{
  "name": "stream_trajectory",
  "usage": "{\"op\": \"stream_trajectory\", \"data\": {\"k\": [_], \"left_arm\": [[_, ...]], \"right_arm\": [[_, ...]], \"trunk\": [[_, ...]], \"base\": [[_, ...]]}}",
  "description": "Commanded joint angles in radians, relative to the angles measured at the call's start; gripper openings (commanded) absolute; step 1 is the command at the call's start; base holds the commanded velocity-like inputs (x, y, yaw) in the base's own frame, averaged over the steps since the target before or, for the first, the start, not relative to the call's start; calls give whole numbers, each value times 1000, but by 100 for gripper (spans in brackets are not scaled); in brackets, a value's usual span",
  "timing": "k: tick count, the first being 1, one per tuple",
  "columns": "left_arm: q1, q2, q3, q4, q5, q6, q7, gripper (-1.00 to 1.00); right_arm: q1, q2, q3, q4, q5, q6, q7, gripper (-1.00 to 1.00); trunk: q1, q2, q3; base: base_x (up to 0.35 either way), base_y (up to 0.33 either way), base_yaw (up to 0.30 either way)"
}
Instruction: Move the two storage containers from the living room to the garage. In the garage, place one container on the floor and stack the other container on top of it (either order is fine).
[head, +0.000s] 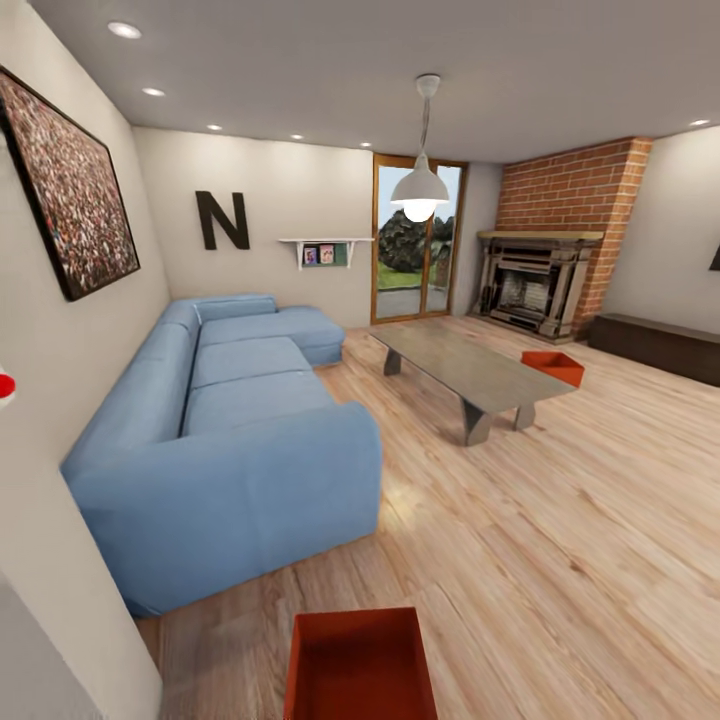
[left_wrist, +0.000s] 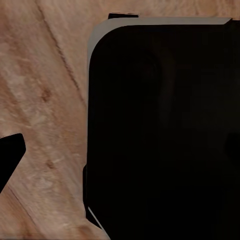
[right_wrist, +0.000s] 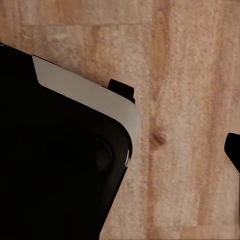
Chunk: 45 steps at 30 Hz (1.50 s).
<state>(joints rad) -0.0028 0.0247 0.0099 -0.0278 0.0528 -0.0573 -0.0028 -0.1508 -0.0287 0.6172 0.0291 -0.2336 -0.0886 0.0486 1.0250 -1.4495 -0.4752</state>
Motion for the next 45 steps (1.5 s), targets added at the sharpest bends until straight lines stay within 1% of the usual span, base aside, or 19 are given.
{"op": "stream_trajectory", "data": {"k": [1, 9, 12, 37, 45], "left_arm": [[0, 0, 1, 0, 6, -3, 0, 100], [0, 0, 0, 0, 6, -3, 0, 100], [0, 0, 0, 0, 5, -3, 0, 100], [0, -2, 0, 0, 4, -3, 0, 100], [0, -2, -1, 0, 4, -4, 0, 100]], "right_arm": [[-1, 0, 7, 3, -10, -6, 5, 100], [-1, 0, 7, 3, -10, -6, 5, 100], [-1, 0, 7, 3, -10, -6, 5, 100], [-1, 0, 7, 3, -11, -6, 5, 100], [-1, -2, 7, 3, -16, -6, 5, 100]], "trunk": [[0, -1, -1], [0, -1, -1], [0, -1, -1], [0, -1, -1], [0, -1, -1]], "base": [[0, 0, 270], [0, 0, 265], [0, 0, 111], [0, 0, 6], [0, -4, 0]]}}
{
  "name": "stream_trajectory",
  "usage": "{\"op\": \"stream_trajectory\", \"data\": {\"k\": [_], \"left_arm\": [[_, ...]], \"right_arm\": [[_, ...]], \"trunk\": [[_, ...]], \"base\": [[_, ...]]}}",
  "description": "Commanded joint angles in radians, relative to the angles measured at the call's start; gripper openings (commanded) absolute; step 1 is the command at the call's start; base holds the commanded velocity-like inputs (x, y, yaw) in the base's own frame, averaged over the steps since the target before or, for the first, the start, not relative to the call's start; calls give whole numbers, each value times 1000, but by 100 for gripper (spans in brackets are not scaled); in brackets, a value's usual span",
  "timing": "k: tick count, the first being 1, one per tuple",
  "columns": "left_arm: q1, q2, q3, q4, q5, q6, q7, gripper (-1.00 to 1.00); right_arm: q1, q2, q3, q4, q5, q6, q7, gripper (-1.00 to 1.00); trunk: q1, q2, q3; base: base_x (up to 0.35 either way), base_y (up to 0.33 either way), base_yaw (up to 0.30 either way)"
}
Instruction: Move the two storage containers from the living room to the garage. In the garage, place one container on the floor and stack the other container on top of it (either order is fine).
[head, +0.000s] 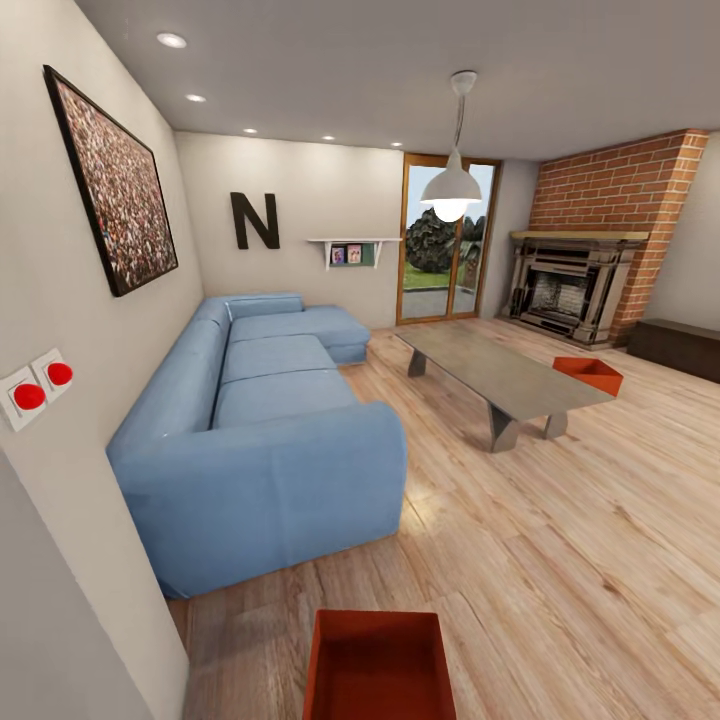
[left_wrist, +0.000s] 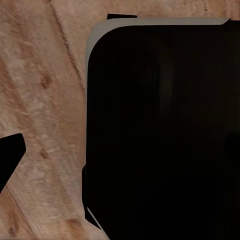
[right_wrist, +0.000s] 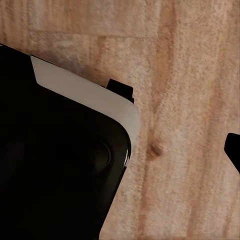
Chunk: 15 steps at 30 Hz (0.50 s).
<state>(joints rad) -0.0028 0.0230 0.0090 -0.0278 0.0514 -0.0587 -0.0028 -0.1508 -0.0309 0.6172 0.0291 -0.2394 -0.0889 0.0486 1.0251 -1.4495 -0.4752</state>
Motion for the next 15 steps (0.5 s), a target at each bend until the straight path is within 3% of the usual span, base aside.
{"op": "stream_trajectory", "data": {"k": [1, 8, 15], "left_arm": [[0, 0, 0, 0, 5, -2, 0, 100], [0, 0, 1, 0, 5, -2, 0, 100], [0, 0, 1, 0, 5, -3, 0, 100]], "right_arm": [[-1, 0, 7, 3, -11, -6, 5, 100], [-1, 0, 7, 3, -8, -6, 5, 100], [-1, 0, 7, 3, -9, -6, 5, 100]], "trunk": [[0, 0, -1], [0, 0, -1], [0, 0, -1]], "base": [[0, -109, 0], [0, -207, 0], [0, -24, 0]]}}
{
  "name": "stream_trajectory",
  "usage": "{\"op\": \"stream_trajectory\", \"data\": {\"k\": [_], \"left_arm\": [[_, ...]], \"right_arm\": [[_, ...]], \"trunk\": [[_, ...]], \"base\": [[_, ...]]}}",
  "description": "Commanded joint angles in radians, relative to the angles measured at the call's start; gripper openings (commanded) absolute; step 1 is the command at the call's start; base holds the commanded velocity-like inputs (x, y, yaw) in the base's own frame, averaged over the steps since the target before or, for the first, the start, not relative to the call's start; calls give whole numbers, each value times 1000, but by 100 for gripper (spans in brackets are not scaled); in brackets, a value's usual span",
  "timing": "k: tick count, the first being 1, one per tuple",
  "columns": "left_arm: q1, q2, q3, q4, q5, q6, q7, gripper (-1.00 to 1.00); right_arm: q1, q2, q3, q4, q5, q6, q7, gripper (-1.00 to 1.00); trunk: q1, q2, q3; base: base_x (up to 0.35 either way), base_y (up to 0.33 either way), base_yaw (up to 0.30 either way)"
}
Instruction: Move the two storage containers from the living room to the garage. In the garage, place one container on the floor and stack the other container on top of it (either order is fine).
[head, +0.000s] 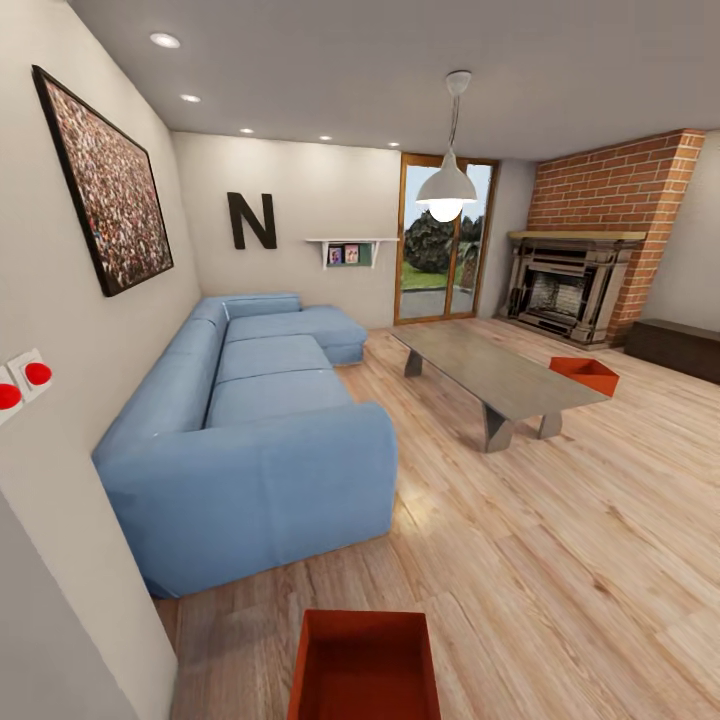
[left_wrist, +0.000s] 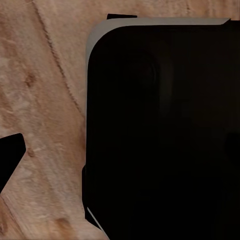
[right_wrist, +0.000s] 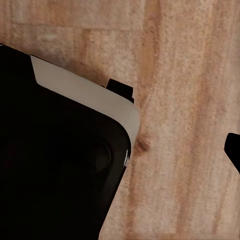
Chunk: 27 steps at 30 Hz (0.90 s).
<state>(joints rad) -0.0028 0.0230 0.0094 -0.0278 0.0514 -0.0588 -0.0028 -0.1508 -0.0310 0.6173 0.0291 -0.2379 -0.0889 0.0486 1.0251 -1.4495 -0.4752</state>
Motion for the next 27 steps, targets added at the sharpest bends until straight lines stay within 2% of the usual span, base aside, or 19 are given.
{"op": "stream_trajectory", "data": {"k": [1, 27], "left_arm": [[0, 0, 0, 0, 5, -3, 0, 100], [0, -4, -2, -2, 3, -3, 9, 100]], "right_arm": [[-1, 0, 7, 3, -10, -6, 5, 100], [-1, -4, 3, 1, -15, 0, -4, 100]], "trunk": [[0, -1, -1], [0, -1, -1]], "base": [[0, -3, 0], [0, 0, 0]]}}
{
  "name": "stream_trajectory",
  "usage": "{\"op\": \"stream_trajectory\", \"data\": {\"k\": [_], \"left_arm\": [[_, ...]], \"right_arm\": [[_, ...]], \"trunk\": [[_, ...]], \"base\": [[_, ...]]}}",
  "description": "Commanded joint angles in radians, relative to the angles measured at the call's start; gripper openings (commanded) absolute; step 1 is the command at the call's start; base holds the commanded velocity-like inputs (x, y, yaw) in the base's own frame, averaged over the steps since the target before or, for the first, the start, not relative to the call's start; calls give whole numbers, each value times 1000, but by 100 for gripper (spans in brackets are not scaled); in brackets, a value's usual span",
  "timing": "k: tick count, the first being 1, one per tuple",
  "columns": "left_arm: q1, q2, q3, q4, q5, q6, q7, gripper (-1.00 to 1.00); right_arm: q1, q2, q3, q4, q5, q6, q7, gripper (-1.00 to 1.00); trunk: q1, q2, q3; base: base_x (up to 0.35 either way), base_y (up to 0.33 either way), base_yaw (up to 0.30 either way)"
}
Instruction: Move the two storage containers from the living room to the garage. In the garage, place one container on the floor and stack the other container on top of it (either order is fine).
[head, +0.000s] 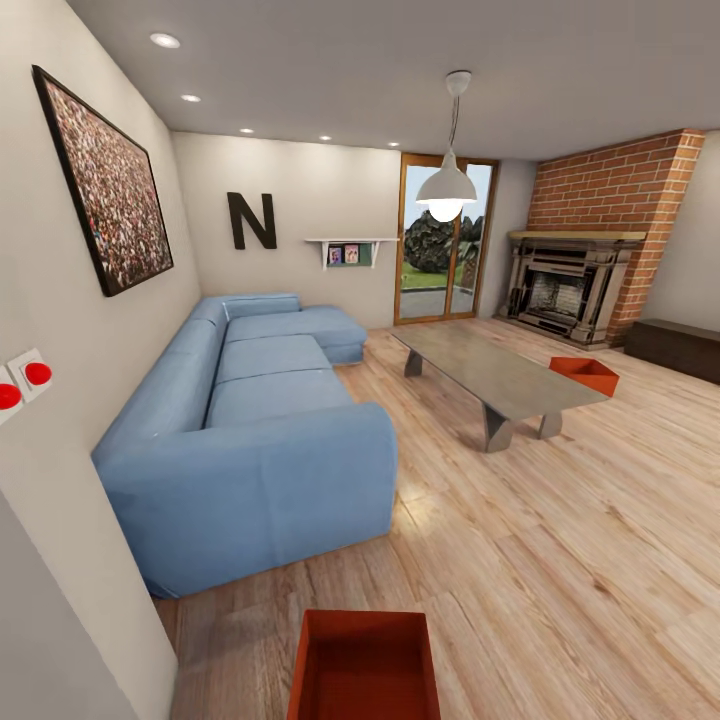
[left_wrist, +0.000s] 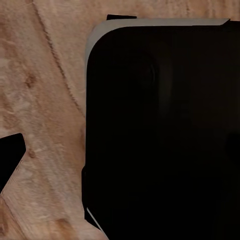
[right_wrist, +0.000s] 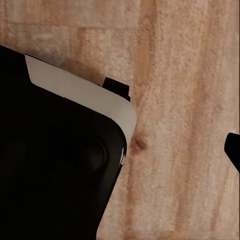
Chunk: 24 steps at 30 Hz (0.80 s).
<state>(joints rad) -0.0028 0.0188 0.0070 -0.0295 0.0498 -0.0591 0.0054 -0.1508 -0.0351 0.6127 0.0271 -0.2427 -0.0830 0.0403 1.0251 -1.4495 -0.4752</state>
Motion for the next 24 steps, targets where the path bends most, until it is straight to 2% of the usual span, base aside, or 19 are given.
{"op": "stream_trajectory", "data": {"k": [1, 3, 8, 9, 10, 11, 13, 14, 15, 17, 18, 19, 22, 24], "left_arm": [[0, -2, -1, -6, 4, -2, 4, 100], [0, -4, -3, -35, 3, -2, 7, 100], [0, -5, -6, -253, -1, 35, 4, 100], [0, -6, -6, -308, -2, 63, 5, 100], [0, -9, -6, -390, -4, 126, 8, 100], [-1, -30, -6, -509, -5, 242, 9, 100], [-7, -54, -6, -578, -3, 325, 11, 100], [-24, -62, -6, -591, -2, 349, 12, 100], [-54, -69, -6, -589, -1, 366, 15, 100], [-138, -82, -5, -535, 1, 381, 43, 100], [-186, -87, -5, -487, 1, 381, 67, 100], [-262, -91, -5, -404, 2, 376, 103, 100], [-387, -92, -5, -290, 1, 344, 135, 100], [-411, -94, -5, -267, -1, 330, 140, 100]], "right_arm": [[-2, -1, 7, -1, -10, -4, -6, 100], [-4, -2, 7, -18, -10, -2, -33, 100], [-2, -3, 7, -142, -10, 32, -181, 100], [-4, -3, 7, -176, -11, 56, -203, 100], [-5, -2, 6, -231, -11, 99, -225, 100], [-9, -1, 5, -311, -11, 142, -241, 100], [-39, 3, 3, -362, -23, 161, -249, 100], [-69, 6, 1, -372, -44, 166, -250, 100], [-102, 10, 0, -373, -78, 169, -251, 100], [-164, 15, -1, -353, -176, 170, -251, 100], [-189, 17, -2, -339, -221, 168, -251, 100], [-219, 25, -1, -322, -265, 164, -251, 100], [-263, 38, -1, -304, -301, 157, -250, 100], [-270, 42, -1, -297, -308, 131, -250, 100]], "trunk": [[0, 0, -1], [0, 0, -1], [0, 0, -1], [0, 0, -1], [0, 0, -1], [0, 0, -1], [0, 0, -1], [0, 0, -1], [0, 0, -1], [0, 0, -1], [0, 0, -1], [0, 0, -1], [0, 0, -1], [0, 0, -1]], "base": [[0, 0, 0], [0, 0, 0], [0, 0, 0], [0, 0, 0], [0, 0, 0], [0, 0, 0], [0, 0, 0], [0, 0, 0], [0, 0, 0], [0, 0, 0], [0, 0, 0], [0, 0, 0], [0, 0, 0], [0, 0, 0]]}}
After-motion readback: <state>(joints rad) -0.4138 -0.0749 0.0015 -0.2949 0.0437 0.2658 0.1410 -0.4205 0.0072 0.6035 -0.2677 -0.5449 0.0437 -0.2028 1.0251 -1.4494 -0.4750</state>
